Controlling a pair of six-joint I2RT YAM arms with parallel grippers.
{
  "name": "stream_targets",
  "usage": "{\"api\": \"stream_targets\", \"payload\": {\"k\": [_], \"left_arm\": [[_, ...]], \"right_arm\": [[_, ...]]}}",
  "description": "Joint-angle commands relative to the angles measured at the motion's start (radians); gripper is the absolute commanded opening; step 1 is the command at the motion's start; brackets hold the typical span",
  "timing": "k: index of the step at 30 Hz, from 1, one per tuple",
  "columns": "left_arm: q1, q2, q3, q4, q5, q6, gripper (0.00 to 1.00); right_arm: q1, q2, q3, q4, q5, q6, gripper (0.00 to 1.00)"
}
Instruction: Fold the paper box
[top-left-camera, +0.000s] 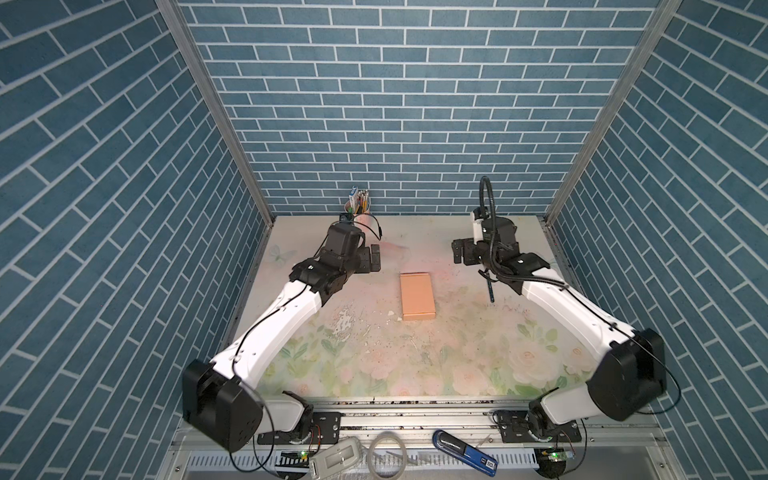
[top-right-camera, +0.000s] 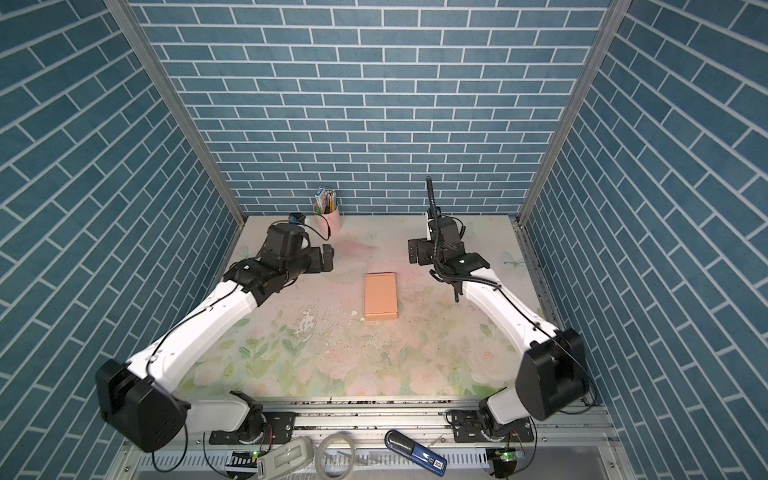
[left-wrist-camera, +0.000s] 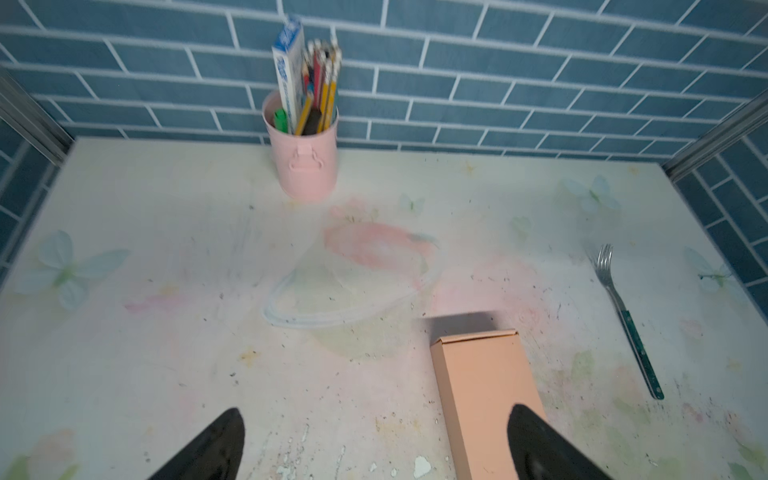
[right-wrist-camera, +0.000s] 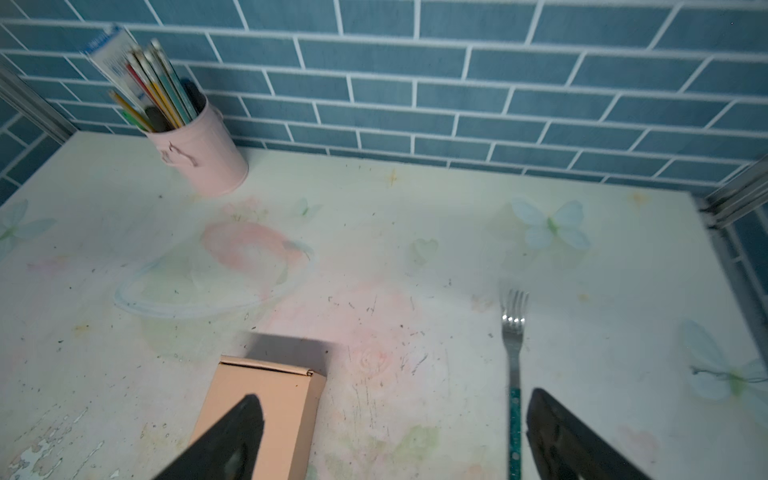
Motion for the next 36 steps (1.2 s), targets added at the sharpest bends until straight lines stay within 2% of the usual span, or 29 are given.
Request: {"api": "stream_targets", "payload": {"k": [1,5,10,14,17,21,24,29,32,36], "left_arm": [[0.002,-0.115,-0.026,-0.073,-0.091,0.095,0.99],[0.003,-0.277,-0.097,-0.058,-0.148,0.147,1.00],[0.031,-0.456,-0.260,0.018,-0.182,0.201,1.00],[0.084,-0.546,-0.433,0.151,-0.205,0.233,1.00],[0.128,-0.564,-0.533,0.259,-0.233,0.246,0.99],[0.233,-0.521,-0.615,0.373,-0.168,0.208,1.00],[0.332,-0.432,-0.662,0.439,-0.143,0.174,1.00],[0.505,-0.257,-0.715,0.568,-0.025,0.178,1.00],[0.538,-0.172,-0.755,0.701,0.032,0.241,0.99],[0.556,-0.061,-0.798,0.905,0.123,0.263,1.00]], "right_arm": [[-0.021,-0.145,-0.045,-0.036,0.060,-0.112,0.99],[-0.060,-0.340,-0.162,0.009,0.060,-0.154,0.99],[-0.114,-0.536,-0.344,0.096,0.070,-0.148,0.99],[-0.129,-0.627,-0.528,0.264,0.084,-0.120,0.99],[-0.147,-0.635,-0.635,0.369,0.090,-0.136,0.99],[-0.200,-0.570,-0.757,0.519,0.111,-0.144,0.99],[-0.269,-0.489,-0.811,0.599,0.085,-0.116,0.99],[-0.359,-0.368,-0.858,0.730,0.036,-0.106,0.99],[-0.398,-0.322,-0.890,0.812,0.032,-0.107,0.99],[-0.456,-0.275,-0.921,0.873,0.024,-0.081,0.99]]}}
